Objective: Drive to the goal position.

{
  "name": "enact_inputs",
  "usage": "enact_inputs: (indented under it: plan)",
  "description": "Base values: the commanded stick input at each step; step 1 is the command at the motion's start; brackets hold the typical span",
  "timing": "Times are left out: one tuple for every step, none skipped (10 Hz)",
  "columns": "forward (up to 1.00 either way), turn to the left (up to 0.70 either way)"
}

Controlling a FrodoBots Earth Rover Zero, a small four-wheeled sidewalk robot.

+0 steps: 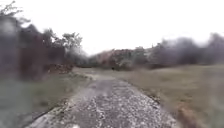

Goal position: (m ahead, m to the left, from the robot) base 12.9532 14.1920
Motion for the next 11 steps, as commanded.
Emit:
enact_inputs:
  plan:
    - [1.00, 0.00]
    - [1.00, 0.00]
    - [1.00, 0.00]
    - [1.00, 0.00]
    - [1.00, 0.00]
    - [1.00, 0.00]
    - [1.00, 0.00]
    - [1.00, 0.00]
    - [1.00, 0.00]
    - [1.00, 0.00]
    - [1.00, 0.00]
